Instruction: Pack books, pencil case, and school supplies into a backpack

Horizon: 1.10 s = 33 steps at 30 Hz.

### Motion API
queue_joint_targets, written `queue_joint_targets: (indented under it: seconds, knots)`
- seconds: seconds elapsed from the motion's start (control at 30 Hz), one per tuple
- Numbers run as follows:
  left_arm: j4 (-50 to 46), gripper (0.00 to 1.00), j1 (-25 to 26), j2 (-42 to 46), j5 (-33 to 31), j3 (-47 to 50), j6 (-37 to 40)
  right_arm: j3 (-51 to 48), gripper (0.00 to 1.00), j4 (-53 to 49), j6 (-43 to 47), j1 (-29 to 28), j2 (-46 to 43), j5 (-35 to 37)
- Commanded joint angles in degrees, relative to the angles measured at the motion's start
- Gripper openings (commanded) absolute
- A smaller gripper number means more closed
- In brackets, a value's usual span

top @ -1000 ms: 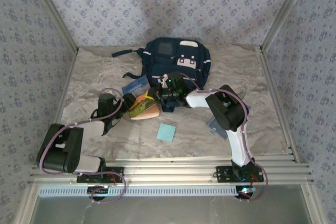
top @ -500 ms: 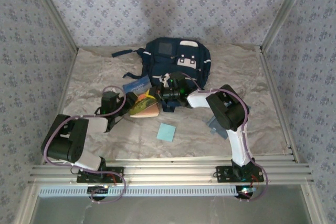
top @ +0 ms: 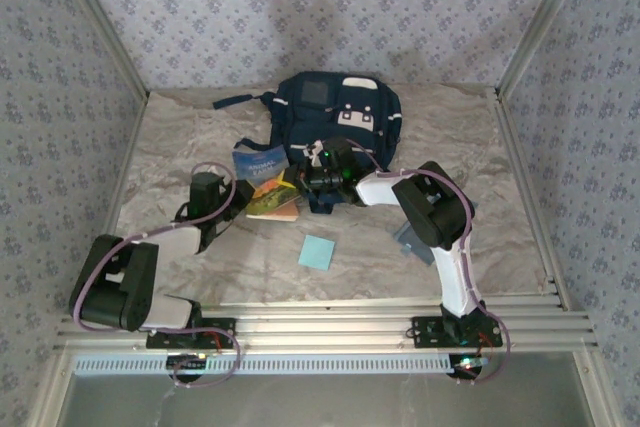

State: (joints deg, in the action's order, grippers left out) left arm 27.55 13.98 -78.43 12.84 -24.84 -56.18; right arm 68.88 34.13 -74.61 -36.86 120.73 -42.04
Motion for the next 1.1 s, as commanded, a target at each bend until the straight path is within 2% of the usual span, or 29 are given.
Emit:
queue_joint_targets:
  seconds: [0.0,0.03,0.13,0.2,0.4,0.53,0.63,0.8,1.07]
  knots:
    - [-2.07,0.0,0.44,3.64,-0.47,-2.18,0.94,0.21,0.33,-1.41,1.38,-0.21,-1.1,0.88]
    - [-3.27,0.0,0.36,4.7,-1.07,-2.44,1.06,0.07,0.5,-1.76,1.73,-0.28,-1.39,1.03]
    - [-8.66,0.0,0.35,9.11,-2.88,-4.18,2.05,-0.06,0.84,-4.71,3.86,-0.48,-3.02,1.76]
    - [-13.16,0.0,0.26,12.67,-4.11,-6.06,3.14,-0.06,1.0,-7.98,6.25,-0.58,-4.6,2.05]
    - [-21.22,0.0,0.1,20.31,-9.21,-9.98,3.39,-0.06,1.0,-14.87,10.66,-0.68,-7.97,2.49]
    - [-21.22,0.0,0.17,22.85,-15.11,-10.71,0.38,-0.06,1.0,-18.47,11.89,-1.18,-10.23,3.33]
    - [-17.1,0.0,0.72,23.02,-20.77,-9.76,-2.71,0.26,1.0,-20.6,11.62,-1.95,-12.0,4.66]
    - [-10.07,0.0,3.47,19.77,-28.19,-8.73,-5.98,0.05,1.0,-10.69,1.78,-4.09,-12.76,6.27]
    - [-2.12,0.0,9.12,15.86,-38.23,-8.4,-10.0,-0.06,1.0,7.56,-13.13,-8.37,-8.91,13.17]
